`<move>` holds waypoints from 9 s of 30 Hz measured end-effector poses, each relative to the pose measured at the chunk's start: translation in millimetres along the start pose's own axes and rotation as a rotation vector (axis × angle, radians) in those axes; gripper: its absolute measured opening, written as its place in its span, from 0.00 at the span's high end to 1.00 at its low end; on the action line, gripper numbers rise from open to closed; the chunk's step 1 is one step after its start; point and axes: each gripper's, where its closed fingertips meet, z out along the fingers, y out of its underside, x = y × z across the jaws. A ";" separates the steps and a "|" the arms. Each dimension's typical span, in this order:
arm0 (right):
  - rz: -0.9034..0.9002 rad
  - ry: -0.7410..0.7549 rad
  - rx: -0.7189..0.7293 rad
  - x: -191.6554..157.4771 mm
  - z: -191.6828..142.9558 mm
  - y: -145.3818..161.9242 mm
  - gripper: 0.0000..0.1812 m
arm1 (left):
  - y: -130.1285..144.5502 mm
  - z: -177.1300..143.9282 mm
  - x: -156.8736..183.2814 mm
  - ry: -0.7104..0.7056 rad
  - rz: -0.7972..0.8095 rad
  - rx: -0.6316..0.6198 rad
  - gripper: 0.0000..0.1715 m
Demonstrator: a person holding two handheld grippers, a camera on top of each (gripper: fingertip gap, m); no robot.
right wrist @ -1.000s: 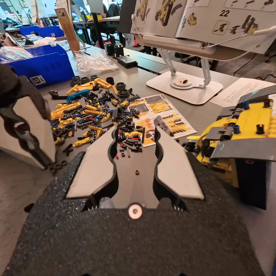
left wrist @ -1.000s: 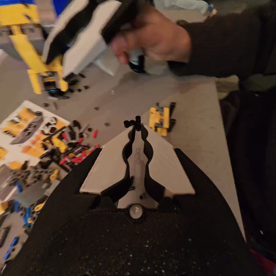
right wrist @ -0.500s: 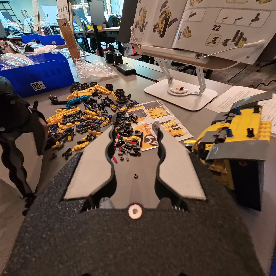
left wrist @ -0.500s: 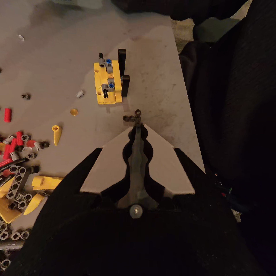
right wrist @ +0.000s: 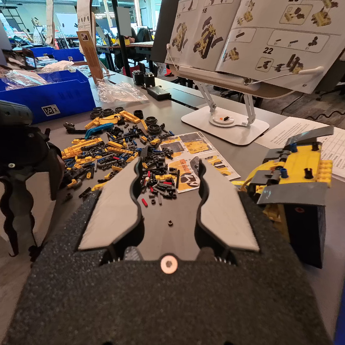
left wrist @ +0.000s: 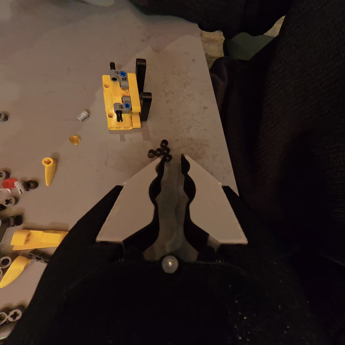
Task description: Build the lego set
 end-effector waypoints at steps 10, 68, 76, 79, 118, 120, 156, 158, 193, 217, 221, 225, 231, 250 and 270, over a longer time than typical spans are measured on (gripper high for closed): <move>0.006 -0.028 -0.017 -4.6 3.5 4.0 0.67 | -1.1 0.7 2.1 0.017 -0.007 0.002 0.89; -0.002 -0.045 -0.038 -5.1 6.7 9.6 0.67 | -54.5 -40.9 -7.0 -0.147 0.102 0.330 0.76; -0.003 -0.043 -0.038 -4.5 6.6 9.7 0.67 | -61.2 -49.5 -8.6 -0.147 0.078 0.393 0.74; 0.000 -0.043 -0.034 -4.1 5.8 8.7 0.67 | -60.8 -48.3 -8.8 -0.140 0.067 0.391 0.73; -0.013 -0.052 -0.035 -8.2 6.1 8.2 0.67 | -66.3 -64.9 -29.1 -0.276 0.061 0.458 0.70; -0.014 -0.051 -0.035 -8.3 6.0 7.9 0.67 | -66.0 -65.1 -29.7 -0.278 0.059 0.458 0.70; -0.121 -0.121 -0.020 -21.3 -3.7 0.2 0.97 | -36.2 -153.5 -104.6 -0.732 -0.252 0.655 0.90; -0.142 -0.120 0.015 -22.9 -7.6 -6.9 0.96 | -34.8 -155.8 -105.9 -0.731 -0.269 0.666 0.88; -0.128 -0.137 0.154 -27.5 -18.7 -26.9 0.92 | 97.4 -168.7 -71.7 -0.981 -0.716 0.428 0.96; -0.123 -0.173 0.116 -38.2 -13.1 -21.8 0.89 | 119.5 -201.5 -84.4 -1.070 -0.816 0.655 0.97; -0.123 -0.170 0.110 -37.3 -12.1 -20.1 0.89 | 118.4 -205.2 -82.7 -1.071 -0.811 0.686 0.96; -0.115 -0.171 0.105 -36.3 -11.3 -18.7 0.88 | 116.4 -200.5 -83.1 -1.089 -0.782 0.636 0.97; -0.108 -0.173 0.103 -36.0 -10.8 -17.8 0.88 | 115.9 -199.1 -83.0 -1.077 -0.781 0.634 0.96; -0.061 -0.163 0.106 -29.0 -8.3 -15.2 0.84 | 111.6 -194.4 -86.3 -1.094 -0.752 0.585 0.94; 0.018 -0.226 0.068 -31.1 -0.5 -5.4 0.83 | 18.9 -137.8 -230.0 -0.645 -0.713 0.279 0.99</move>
